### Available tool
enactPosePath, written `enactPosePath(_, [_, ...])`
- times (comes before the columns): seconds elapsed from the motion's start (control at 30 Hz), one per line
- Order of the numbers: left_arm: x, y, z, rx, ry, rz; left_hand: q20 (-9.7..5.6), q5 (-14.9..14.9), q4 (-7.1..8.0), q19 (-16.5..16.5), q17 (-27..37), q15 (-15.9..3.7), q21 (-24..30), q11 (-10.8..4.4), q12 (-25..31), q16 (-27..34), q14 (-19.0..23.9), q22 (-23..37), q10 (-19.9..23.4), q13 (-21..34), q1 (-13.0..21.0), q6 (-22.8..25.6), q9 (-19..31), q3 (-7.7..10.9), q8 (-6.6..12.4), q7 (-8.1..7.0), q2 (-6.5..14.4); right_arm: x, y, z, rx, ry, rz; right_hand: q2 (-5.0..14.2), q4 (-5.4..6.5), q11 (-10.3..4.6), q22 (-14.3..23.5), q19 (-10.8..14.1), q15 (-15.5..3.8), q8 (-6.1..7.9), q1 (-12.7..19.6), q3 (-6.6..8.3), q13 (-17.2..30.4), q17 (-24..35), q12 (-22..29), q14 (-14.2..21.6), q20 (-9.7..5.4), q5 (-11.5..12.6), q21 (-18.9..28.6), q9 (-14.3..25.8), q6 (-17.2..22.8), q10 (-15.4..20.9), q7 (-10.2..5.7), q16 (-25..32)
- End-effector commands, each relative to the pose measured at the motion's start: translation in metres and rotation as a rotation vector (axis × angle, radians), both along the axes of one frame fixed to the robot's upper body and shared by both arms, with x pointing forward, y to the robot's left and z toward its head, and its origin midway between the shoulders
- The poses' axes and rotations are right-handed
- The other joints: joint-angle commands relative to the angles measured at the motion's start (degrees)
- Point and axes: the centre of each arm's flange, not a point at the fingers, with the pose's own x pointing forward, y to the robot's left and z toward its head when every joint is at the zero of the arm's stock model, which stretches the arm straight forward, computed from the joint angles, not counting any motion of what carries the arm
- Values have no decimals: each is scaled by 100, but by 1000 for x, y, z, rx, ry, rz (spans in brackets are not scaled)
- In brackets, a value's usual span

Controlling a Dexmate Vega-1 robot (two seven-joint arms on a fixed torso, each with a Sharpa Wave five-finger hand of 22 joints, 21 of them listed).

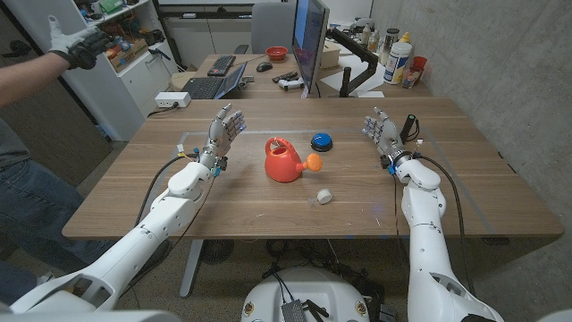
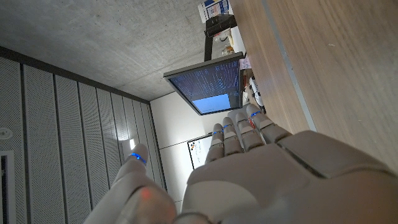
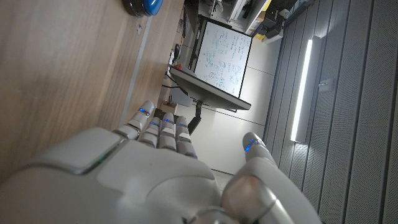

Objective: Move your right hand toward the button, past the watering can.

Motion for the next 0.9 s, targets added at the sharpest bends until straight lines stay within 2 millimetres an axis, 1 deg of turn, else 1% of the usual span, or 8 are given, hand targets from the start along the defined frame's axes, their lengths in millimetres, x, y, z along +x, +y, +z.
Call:
enactPosePath(0.03, [-1,-1,-3,19,7,4,-85,34,-9,45,16,20,-15,10,43,28,26,22,65,14,50,71,13,-22,38,4,0,5,3,4,-23,11,9,11,-40,27,22,38,15,-8,51,15,16,21,38,39,-317,47,-10,19,19,49,-2,45])
enactPosePath(0.53, [-2,-3,3,34,0,17,-59,82,-37,31,17,28,-63,6,46,29,22,25,79,14,69,93,14,-92,42,5,19,9,0,11,-67,5,11,87,-88,9,22,73,-17,0,135,24,18,17,48,111,-305,108,-59,20,81,99,-17,54])
enactPosePath(0.63, [-2,-3,3,36,0,19,-54,92,-42,31,17,19,-73,6,43,29,21,26,72,14,72,107,14,-107,46,-10,24,9,1,14,-77,6,8,115,-113,7,22,84,-14,13,177,35,19,15,54,127,-301,127,-77,21,127,125,-75,52])
enactPosePath(0.7, [-2,-4,3,38,0,21,-52,101,-47,30,17,22,-81,10,36,26,13,26,54,14,75,111,14,-120,47,-10,27,9,1,15,-89,5,8,151,-153,-27,21,97,-21,27,242,52,20,13,49,139,-295,151,-104,22,184,124,-220,45])
enactPosePath(0.73, [-2,-4,3,39,-1,22,-53,108,-50,29,17,32,-88,34,33,24,6,27,44,14,78,116,15,-131,47,-6,30,9,1,16,-93,5,7,158,-166,-32,21,102,-23,29,260,55,20,13,47,141,-293,157,-112,22,196,124,-261,43])
enactPosePath(0.77, [-2,-4,3,38,-2,23,-53,112,-52,27,17,38,-93,38,30,23,2,27,38,14,79,119,15,-137,48,-4,31,9,1,17,-93,5,5,162,-173,-55,21,103,-23,27,270,57,20,13,46,146,-293,161,-117,23,197,122,-262,43])
enactPosePath(0.9, [-2,-4,3,43,-4,23,-56,126,-60,24,17,48,-107,41,28,19,-11,28,30,15,84,129,15,-157,50,-14,36,8,2,20,-110,3,-2,174,-196,-70,21,104,-18,23,304,63,20,12,39,150,-274,170,-133,23,200,112,-270,39])
